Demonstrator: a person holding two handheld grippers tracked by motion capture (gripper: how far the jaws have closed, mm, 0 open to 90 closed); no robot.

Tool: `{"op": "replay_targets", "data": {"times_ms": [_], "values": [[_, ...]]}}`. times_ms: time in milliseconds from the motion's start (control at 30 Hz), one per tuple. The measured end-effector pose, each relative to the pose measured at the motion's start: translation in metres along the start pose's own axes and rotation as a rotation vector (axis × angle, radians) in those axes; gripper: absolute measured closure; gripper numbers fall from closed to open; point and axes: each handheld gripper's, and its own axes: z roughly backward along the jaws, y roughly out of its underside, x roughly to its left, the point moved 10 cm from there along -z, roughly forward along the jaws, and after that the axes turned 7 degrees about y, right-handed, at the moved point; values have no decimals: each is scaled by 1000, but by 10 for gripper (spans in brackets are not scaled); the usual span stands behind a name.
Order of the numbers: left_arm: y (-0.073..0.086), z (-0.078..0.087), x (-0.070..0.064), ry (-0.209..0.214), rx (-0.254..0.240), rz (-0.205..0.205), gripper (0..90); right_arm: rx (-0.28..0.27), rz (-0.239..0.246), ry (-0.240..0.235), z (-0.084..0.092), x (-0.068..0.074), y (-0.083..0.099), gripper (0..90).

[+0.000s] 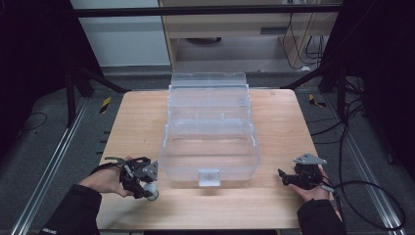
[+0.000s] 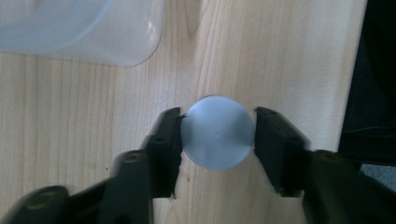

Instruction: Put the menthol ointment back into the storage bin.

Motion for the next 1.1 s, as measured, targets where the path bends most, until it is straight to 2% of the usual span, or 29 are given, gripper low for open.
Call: {"op": "replay_targets", "data": {"times_ms": [33, 100, 167, 233, 333, 467, 533, 667, 767, 967, 1100], "values": [[-2, 7, 0, -19, -25, -10, 685, -2, -7, -2, 0, 0, 0, 174], [-4, 14, 0, -24, -48, -7, 677, -3, -5, -3, 0, 0, 0, 174], [-2, 13, 0, -34, -26, -1, 581, 3, 3, -7, 0, 1, 1, 174], [0, 11, 0, -29, -17, 9, 563, 3, 6, -6, 0, 1, 1, 174], [-1, 8, 1, -25, -29, 11, 507, 7, -1, -8, -1, 1, 2, 174], [1, -2, 1, -11, 10, 13, 453, 9, -1, -9, 0, 1, 2, 173], [2, -7, 3, -11, 25, 15, 446, 11, -1, -9, 0, 1, 2, 173], [5, -19, 5, 13, 48, 29, 451, 10, 1, -10, -1, 1, 2, 173], [7, -24, 6, 28, 66, 30, 487, 10, 3, -12, -1, 1, 2, 173], [6, -25, 6, 37, 63, 33, 497, 10, 4, -12, -1, 1, 2, 173], [6, -24, 7, 28, 65, 40, 500, 9, 6, -12, -1, 1, 2, 173]]}}
